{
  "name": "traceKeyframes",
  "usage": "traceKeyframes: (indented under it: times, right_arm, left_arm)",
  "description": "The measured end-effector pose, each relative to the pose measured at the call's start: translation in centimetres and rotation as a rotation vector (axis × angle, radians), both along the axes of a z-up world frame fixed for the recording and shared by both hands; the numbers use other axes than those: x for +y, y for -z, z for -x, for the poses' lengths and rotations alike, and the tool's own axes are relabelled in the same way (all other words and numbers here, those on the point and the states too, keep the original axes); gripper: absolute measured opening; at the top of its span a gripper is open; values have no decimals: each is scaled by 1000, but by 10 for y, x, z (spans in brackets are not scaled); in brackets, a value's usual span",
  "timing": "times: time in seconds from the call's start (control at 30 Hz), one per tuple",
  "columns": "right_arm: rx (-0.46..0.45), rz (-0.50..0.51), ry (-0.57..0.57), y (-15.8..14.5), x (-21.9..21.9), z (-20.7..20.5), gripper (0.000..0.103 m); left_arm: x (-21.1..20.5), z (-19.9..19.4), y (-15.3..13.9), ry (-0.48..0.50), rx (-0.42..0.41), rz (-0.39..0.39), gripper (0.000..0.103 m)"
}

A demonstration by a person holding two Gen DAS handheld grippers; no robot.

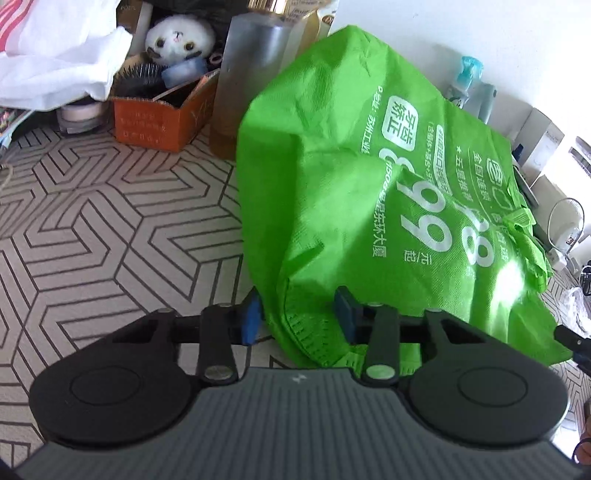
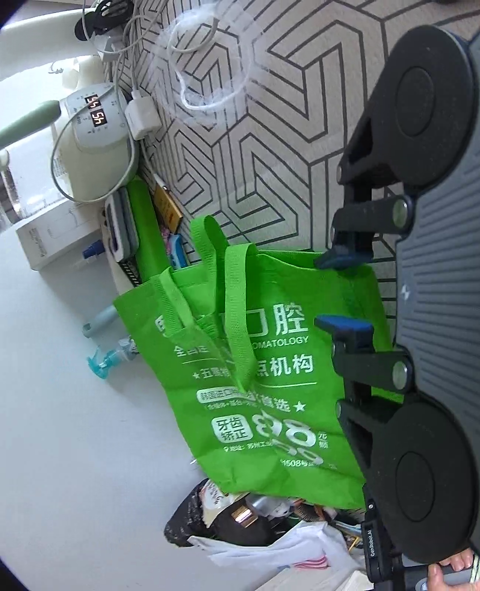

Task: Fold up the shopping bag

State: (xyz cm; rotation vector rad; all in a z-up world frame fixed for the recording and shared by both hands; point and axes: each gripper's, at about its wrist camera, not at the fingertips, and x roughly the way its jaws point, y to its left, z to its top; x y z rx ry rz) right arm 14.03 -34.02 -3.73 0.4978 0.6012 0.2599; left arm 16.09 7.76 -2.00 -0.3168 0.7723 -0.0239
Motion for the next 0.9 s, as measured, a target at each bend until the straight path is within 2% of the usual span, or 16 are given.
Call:
traceKeyframes:
  times: [0.13,0.27,0.43,0.57,0.8,0.9]
  right_arm:
    - [-85,-6,-16,-19,4,14,7]
    - [-121,-4,-26,-32,7,26,6]
    - [-127,-9,-23,-39,6,51,6]
    - [-117,-32,-43,-36,2,78,6]
    - [-123,-41,-133,-51,-2,133,6]
    - [-122,-66,-186,-61,-3,153,6]
  left_arm:
    - [0,10,-13,17,-54,4,18]
    - [-3,22,-24,30,-96,-1,16]
    - [-9,48,-24,45,-137,-76,16]
    - [-6,77,-22,77,-134,-40,16]
    - [6,134,-36,142,-145,-46,16]
    - [10,159,-44,174,-128,-75,16]
